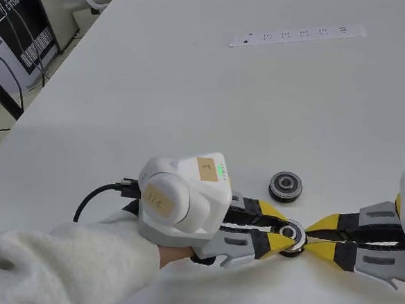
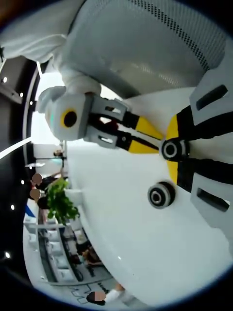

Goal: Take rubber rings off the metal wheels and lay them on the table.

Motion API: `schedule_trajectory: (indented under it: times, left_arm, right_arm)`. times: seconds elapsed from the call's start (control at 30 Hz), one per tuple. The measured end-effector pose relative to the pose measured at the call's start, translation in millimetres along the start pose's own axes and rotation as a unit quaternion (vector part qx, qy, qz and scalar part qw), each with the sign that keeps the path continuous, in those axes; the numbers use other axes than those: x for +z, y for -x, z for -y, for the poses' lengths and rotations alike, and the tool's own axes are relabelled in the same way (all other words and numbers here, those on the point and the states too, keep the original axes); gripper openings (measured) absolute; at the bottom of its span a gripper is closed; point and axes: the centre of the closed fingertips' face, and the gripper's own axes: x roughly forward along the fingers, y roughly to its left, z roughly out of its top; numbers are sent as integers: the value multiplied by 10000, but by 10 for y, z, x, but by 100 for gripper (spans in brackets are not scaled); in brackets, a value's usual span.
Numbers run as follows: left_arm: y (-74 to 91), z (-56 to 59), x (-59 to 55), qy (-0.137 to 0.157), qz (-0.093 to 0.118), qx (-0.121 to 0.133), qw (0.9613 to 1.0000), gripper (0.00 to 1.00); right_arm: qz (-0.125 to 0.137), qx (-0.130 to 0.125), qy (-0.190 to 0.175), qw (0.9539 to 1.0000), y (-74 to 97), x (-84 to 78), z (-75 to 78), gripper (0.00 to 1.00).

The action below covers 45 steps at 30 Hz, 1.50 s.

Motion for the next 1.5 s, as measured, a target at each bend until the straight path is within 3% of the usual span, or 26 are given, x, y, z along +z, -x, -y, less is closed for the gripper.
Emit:
schedule_trajectory:
  times: [0.47, 0.53, 0.57, 0.7, 0.77, 0.83, 0.87, 0.93, 1.0, 1.03, 1.07, 1.1, 1.13, 1.17, 1.3, 1.4, 1.5]
  left_arm:
    - [-3, -16, 1, -21, 30, 44, 10000, 14]
    - [-4, -17, 3, -83, 17, 80, 9999, 14]
    - [-8, -13, 7, -134, 11, 90, 9999, 14]
    - [-7, -14, 8, -166, 6, 99, 9998, 14]
    - [-6, -13, 9, -166, 9, 97, 9998, 14]
    - [-6, -10, 9, -179, 9, 94, 9998, 14]
    - [-6, -10, 9, -185, 9, 94, 9998, 14]
    - [-8, -8, 9, -202, 14, 92, 9998, 13]
    - [-8, -7, 8, -210, 18, 91, 9997, 13]
    - [-9, -8, 9, -217, 20, 89, 9997, 13]
    - [-9, -7, 9, -215, 20, 88, 9997, 13]
    - [-10, -7, 9, -217, 20, 89, 9997, 13]
    - [-10, -7, 9, -221, 20, 90, 9997, 13]
    - [-11, -7, 9, -225, 19, 92, 9997, 13]
    - [-10, -7, 9, -238, 17, 99, 9997, 13]
    - [-9, -9, 7, -246, 15, 106, 9996, 13]
    - [-4, -12, 3, -238, -17, 90, 9997, 13]
  right_arm:
    - [24, -313, -157, 9994, 27, -1, 112, 0]
    - [179, -397, -507, 9978, 30, 12, 155, 0]
    - [234, -362, -861, 9954, 35, 4, 159, 0]
    - [368, -372, -1291, 9902, 57, 17, 182, 0]
    - [453, -301, -1770, 9827, 62, 25, 178, 0]
    - [736, -150, -2609, 9624, 82, 49, 198, 0]
    - [905, -53, -3099, 9464, 96, 63, 219, 0]
    - [1075, 75, -3715, 9222, 101, 50, 224, 0]
    - [1209, 187, -4027, 9071, 104, 49, 213, 0]
    - [1311, 293, -4317, 8920, 113, 61, 207, 0]
    - [1345, 377, -4502, 8819, 117, 68, 191, 0]
    - [1373, 376, -4597, 8766, 112, 56, 198, 0]
    - [1423, 425, -4670, 8717, 113, 71, 190, 0]
    - [1433, 439, -4696, 8701, 113, 69, 190, 0]
    - [1424, 412, -4662, 8722, 115, 103, 163, 0]
    - [1441, 428, -4743, 8675, 114, 113, 160, 0]
    - [1444, 429, -4698, 8698, 113, 131, 146, 0]
